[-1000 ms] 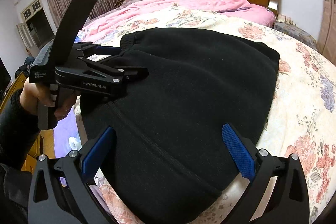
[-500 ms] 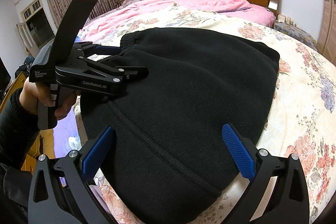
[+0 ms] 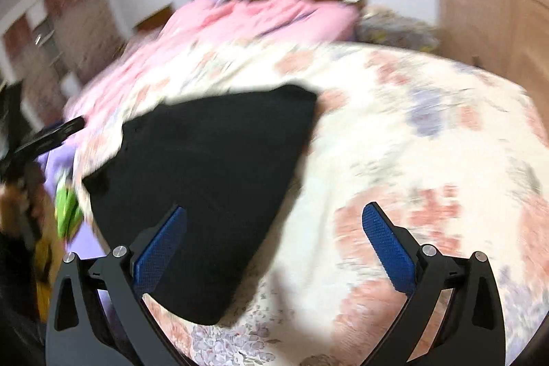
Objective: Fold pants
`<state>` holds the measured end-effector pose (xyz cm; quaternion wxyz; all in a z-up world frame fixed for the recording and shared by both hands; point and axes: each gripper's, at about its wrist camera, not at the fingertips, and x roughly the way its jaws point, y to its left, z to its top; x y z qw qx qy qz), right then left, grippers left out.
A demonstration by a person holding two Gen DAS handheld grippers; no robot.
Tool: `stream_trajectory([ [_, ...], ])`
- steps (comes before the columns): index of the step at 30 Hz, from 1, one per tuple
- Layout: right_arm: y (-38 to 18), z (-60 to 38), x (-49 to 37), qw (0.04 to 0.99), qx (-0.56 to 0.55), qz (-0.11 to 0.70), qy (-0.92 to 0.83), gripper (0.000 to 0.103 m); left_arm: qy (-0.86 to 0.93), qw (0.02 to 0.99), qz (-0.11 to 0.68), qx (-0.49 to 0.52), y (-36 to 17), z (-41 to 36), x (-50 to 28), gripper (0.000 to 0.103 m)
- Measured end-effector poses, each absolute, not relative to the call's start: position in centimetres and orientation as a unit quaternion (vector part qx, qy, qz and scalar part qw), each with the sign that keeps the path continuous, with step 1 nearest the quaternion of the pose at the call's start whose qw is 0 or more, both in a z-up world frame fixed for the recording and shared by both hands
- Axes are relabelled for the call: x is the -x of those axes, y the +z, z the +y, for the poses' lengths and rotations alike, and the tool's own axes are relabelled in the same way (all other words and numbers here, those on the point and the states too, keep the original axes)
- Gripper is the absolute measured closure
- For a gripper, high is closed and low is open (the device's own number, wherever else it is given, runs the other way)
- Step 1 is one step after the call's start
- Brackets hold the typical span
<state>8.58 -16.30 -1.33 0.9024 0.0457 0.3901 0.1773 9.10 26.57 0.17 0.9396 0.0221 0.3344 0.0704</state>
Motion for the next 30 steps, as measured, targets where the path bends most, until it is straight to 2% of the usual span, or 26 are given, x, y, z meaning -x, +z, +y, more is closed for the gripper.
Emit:
stream_trajectory([
  [6,0.3,-15.1,-2.6,0.940,-0.051,0.311,0.130,0.004,0.070,0.972,0.222,-0.024,3.1,20.1,-2.8,0.002],
  [12,0.1,-13.0,2.6,0.952,-0.028,0.290,0.099,0.004,0.089,0.983,0.155,-0.033,2.8,14.6,4.1,0.001],
  [22,1.5,-11.3,9.3,0.968,-0.009,0.241,0.065,0.004,0.084,0.982,0.170,-0.017,1.3,13.7,10.1,0.001],
  [30,1.9,-9.7,11.0,0.973,0.038,0.211,0.081,0.004,0.069,0.977,0.202,-0.009,0.0,13.7,9.7,0.001],
])
